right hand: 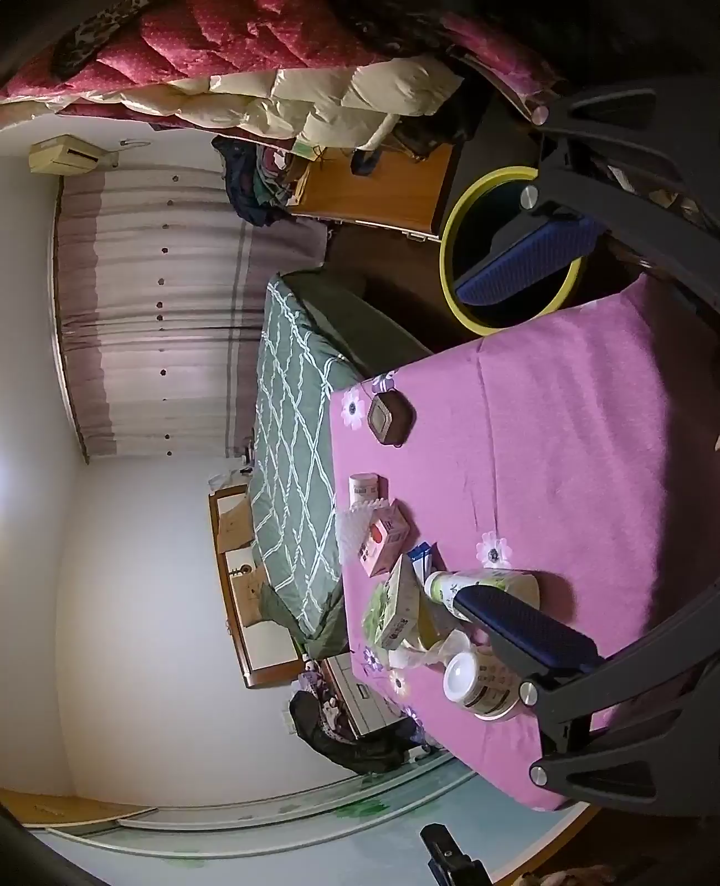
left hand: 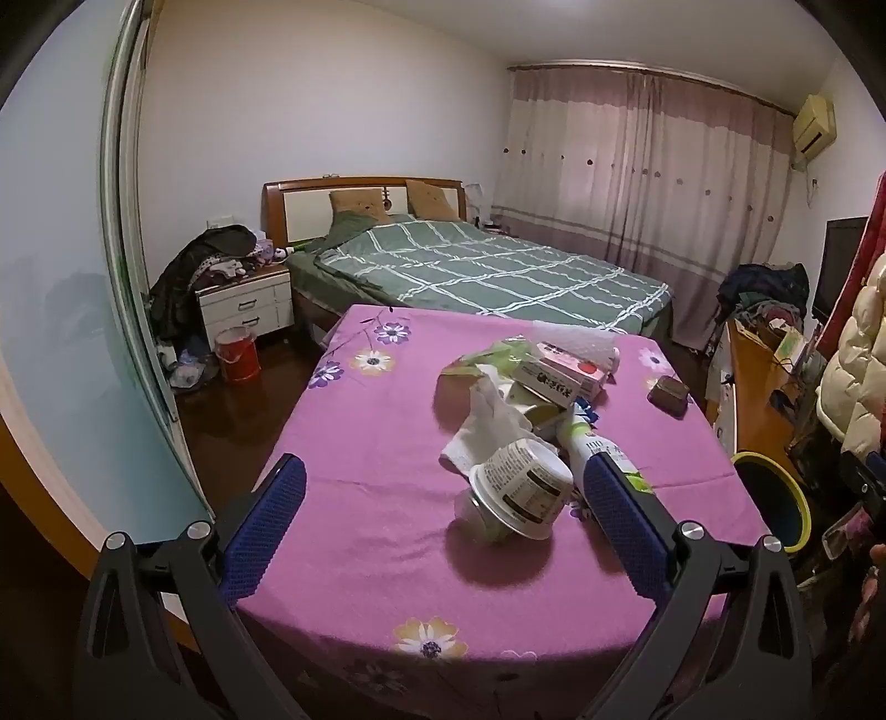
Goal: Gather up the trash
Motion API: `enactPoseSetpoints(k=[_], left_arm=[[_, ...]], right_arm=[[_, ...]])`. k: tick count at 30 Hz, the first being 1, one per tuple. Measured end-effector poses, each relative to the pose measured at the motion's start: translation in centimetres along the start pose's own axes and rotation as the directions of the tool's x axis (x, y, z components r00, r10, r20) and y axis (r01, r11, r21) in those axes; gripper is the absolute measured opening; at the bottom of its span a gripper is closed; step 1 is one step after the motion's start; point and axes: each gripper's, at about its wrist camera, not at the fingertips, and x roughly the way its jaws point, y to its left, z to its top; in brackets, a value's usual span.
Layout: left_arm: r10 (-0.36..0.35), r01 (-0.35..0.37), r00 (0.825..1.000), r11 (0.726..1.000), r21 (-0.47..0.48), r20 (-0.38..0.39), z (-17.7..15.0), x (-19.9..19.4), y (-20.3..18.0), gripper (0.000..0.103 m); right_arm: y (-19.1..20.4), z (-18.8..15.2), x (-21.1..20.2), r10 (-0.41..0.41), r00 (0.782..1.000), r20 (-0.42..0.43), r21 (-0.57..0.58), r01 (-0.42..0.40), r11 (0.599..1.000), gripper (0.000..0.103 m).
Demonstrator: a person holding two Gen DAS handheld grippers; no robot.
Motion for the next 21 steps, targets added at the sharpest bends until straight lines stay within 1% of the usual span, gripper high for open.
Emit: enactPoseSetpoints(k=[4, 11, 15, 21], left_arm=[[-0.009, 0.009, 1.000, 1.000, 0.003, -0.005, 0.0, -0.1, -0.1, 0.099], [-0.013, 0.013, 1.000, 1.000, 0.004, 0.028, 0.8, -1.0, -0.3, 0.099], [-0.013, 0.013, 1.000, 1.000, 0.005, 0.019, 0.9, -0.9, -0.1, 0.099], [-0.012, 0.012, 1.000, 1.000, 0.006, -0.010, 0.0, 0.0, 0.2, 0.099]], right_arm=[[0.0, -0.1, 0.1, 0.001, 1.000, -0.004, -0.001, -0.001, 1.000, 0.097], [0.0, 0.1, 0.0, 0.006, 1.000, 0.009, -0.005, -0.006, 1.000, 0.097], [0.3, 0.3, 0.6, 0.005, 1.000, -0.005, -0.003, -0.006, 1.000, 0.097], [0.5, 0.0, 0.8, 0.010, 1.000, -0.022, -0.005, -0.010, 1.000, 0.097]])
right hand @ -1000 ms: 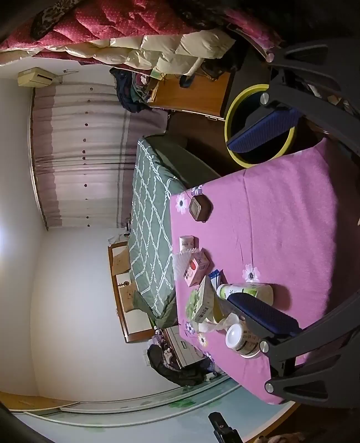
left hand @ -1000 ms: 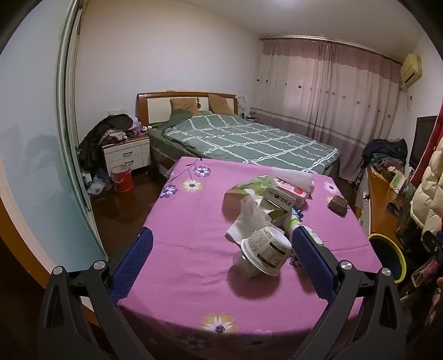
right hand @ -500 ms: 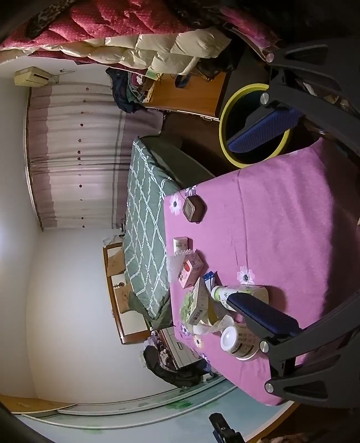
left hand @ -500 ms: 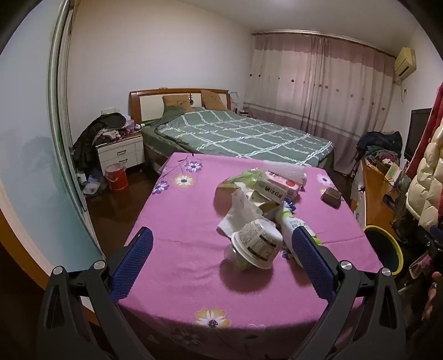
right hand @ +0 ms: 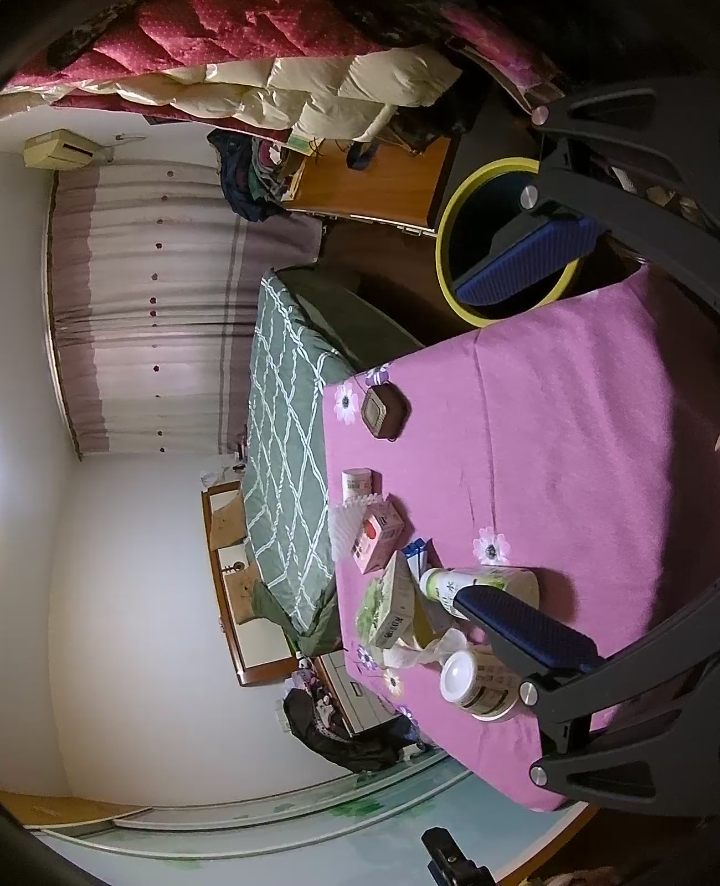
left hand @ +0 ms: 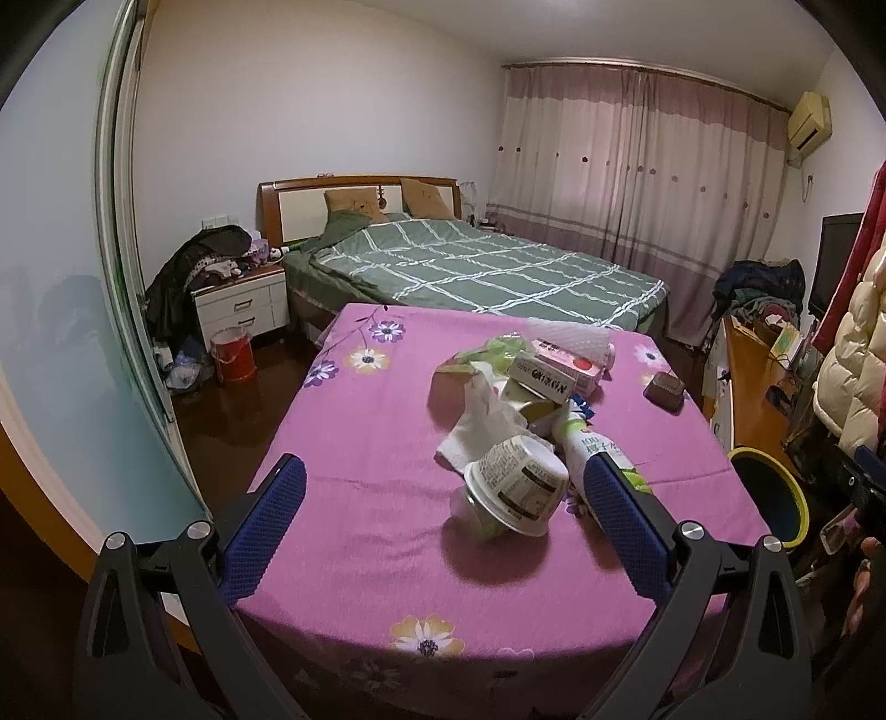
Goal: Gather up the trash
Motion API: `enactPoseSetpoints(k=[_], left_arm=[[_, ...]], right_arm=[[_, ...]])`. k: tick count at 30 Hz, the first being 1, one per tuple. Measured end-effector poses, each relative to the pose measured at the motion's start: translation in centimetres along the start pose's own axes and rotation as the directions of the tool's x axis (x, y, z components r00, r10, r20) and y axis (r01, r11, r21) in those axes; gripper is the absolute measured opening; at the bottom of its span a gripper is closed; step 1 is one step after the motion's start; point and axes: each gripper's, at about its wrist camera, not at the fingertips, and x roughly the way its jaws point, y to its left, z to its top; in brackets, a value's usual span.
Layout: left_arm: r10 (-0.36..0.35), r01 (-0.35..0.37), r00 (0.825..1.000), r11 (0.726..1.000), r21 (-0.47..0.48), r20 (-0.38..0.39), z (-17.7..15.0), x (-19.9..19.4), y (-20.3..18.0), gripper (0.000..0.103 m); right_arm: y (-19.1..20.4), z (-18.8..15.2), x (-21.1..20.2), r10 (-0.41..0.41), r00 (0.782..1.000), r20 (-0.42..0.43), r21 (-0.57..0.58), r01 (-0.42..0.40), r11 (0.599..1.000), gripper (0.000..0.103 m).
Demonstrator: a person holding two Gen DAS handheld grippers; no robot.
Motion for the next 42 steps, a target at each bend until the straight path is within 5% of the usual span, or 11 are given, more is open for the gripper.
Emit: enactPoseSetpoints(k=[42], left_arm=[[-0.006, 0.006, 1.000, 1.000, 0.007, -0.021, -0.73, 0.85, -0.44, 0.099]], right_arm=[[-0.25, -0.48, 0.31, -0.006, 1.000, -0.006, 0.015, 0.006, 1.000, 0.097]])
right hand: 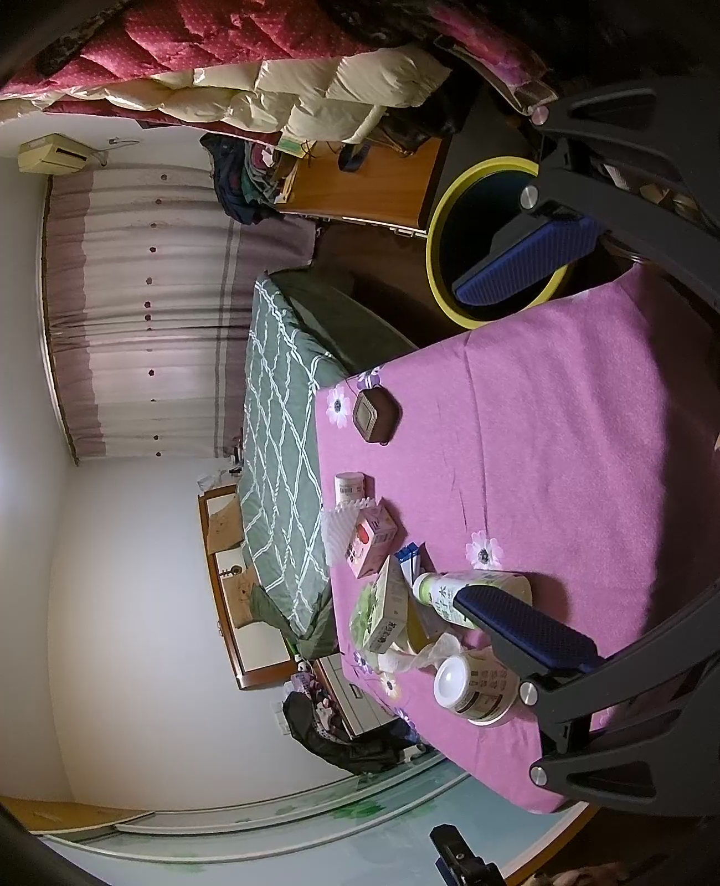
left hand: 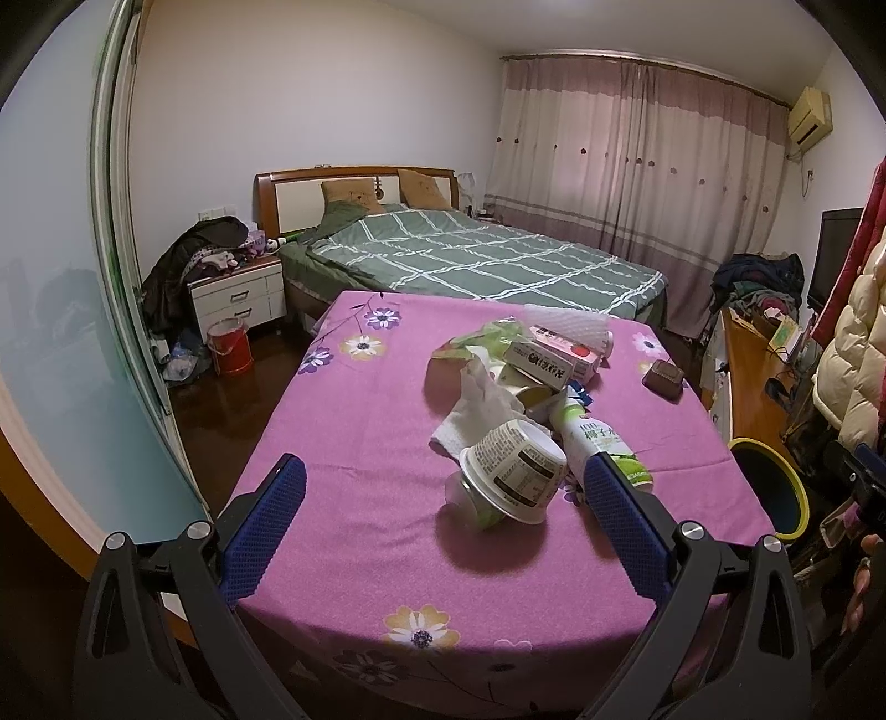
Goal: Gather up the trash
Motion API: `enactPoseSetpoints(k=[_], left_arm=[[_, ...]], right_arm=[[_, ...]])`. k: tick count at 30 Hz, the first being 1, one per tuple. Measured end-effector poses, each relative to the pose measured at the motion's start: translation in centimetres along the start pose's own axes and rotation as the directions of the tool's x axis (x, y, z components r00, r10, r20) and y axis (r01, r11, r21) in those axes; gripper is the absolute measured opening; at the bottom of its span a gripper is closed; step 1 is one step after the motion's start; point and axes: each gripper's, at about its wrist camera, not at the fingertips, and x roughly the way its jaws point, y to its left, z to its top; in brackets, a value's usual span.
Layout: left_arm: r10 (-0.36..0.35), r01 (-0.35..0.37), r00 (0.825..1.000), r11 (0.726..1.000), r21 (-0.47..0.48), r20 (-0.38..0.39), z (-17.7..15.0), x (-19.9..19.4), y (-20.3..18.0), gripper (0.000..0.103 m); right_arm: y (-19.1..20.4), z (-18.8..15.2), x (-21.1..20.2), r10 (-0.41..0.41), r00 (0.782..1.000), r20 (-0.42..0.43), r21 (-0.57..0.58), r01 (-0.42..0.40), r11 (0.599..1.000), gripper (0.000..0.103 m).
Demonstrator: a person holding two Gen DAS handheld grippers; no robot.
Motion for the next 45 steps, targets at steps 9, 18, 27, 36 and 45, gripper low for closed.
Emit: enactPoseSetpoints(k=[9, 18, 27, 36, 45], left_arm=[[-0.001, 0.001, 1.000, 1.000, 0.001, -0.013, -0.1, 0.8, -0.3, 0.099], [-0.002, 0.002, 1.000, 1.000, 0.004, -0.022, -0.1, 1.4, -0.6, 0.099], [-0.005, 0.005, 0.999, 1.000, 0.011, -0.035, 0.8, 4.0, -0.9, 0.099], [0.018, -0.018, 0.998, 1.000, 0.001, -0.060, 3.2, 9.3, -0.3, 0.099], [0.057, -0.058, 0.995, 0.998, -0.006, -0.077, 5.7, 13.6, 1.0, 0.099]], right_arm=[[-0.1, -0.1, 0.5, -0.005, 1.000, -0.007, 0.007, 0.005, 1.000, 0.097], [-0.2, -0.2, 0.8, -0.007, 1.000, -0.014, 0.007, 0.007, 1.000, 0.097], [0.6, 0.6, 2.9, 0.051, 0.998, -0.034, -0.029, -0.052, 0.998, 0.097], [3.5, 2.5, 9.8, 0.170, 0.979, -0.114, -0.040, -0.175, 0.984, 0.097], [6.3, 6.2, 19.6, 0.207, 0.963, -0.174, -0.041, -0.217, 0.975, 0.087]])
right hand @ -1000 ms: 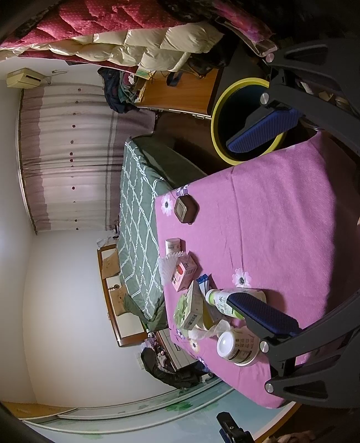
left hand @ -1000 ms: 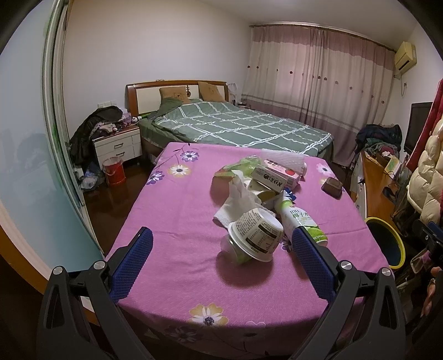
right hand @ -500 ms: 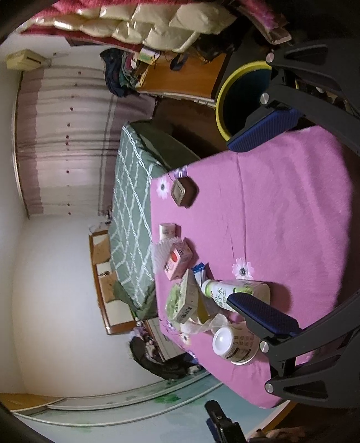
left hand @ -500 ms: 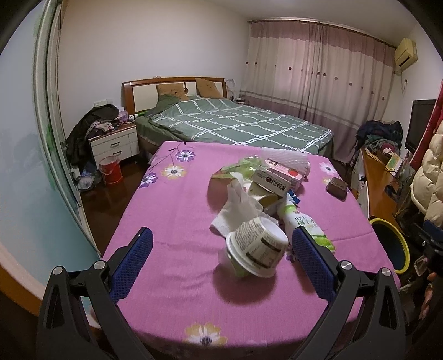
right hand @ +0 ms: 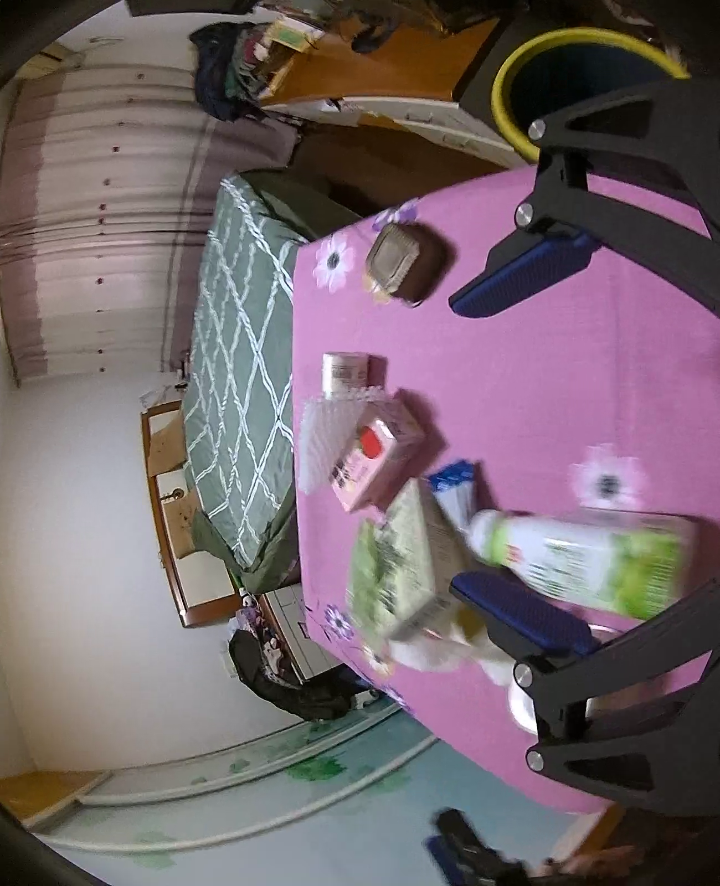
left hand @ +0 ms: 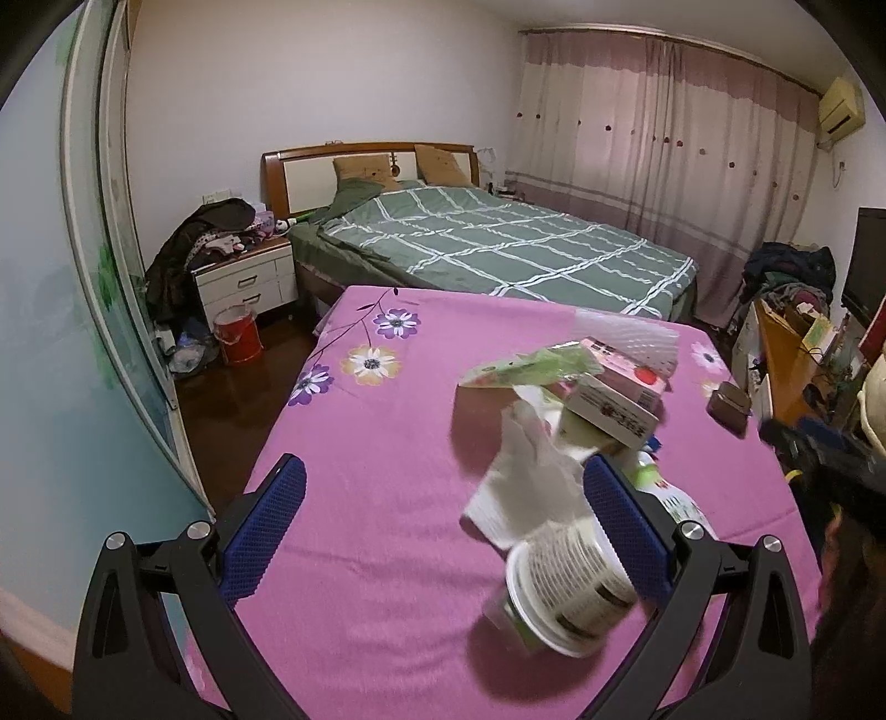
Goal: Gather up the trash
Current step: 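Grasp the white bubble-wrap foam with the right gripper and lift it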
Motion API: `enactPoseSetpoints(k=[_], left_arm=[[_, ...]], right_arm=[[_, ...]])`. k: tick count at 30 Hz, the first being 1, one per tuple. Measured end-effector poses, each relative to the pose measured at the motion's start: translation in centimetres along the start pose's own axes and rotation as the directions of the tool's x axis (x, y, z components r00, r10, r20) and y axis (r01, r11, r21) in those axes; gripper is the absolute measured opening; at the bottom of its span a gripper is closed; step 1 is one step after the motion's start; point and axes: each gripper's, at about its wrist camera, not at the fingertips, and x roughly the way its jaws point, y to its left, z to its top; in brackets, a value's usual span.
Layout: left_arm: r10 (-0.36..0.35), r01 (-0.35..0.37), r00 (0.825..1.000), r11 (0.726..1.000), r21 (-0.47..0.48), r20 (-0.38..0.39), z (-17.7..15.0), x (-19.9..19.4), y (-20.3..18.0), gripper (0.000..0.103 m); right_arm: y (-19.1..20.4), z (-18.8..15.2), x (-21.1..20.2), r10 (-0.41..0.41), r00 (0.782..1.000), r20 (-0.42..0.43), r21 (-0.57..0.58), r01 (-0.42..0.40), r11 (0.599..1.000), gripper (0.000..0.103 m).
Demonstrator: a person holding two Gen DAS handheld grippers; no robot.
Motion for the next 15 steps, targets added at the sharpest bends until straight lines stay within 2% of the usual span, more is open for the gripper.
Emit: enactPoseSetpoints(k=[7, 15], left_arm=[[-0.012, 0.012, 1.000, 1.000, 0.006, -0.020, 2.2, 4.5, -1.0, 0.099], [-0.036, 0.037, 0.999, 0.999, 0.028, -0.030, 4.9, 8.9, -2.5, 0.099]], right_arm=[[-1.3, 5.1, 7.7, -0.004, 0.999, -0.052, 0.000, 0.004, 1.000, 0.076], [-2.0, 8.1, 15.4, -0.023, 0.992, -0.124, -0.019, 0.021, 1.000, 0.061]])
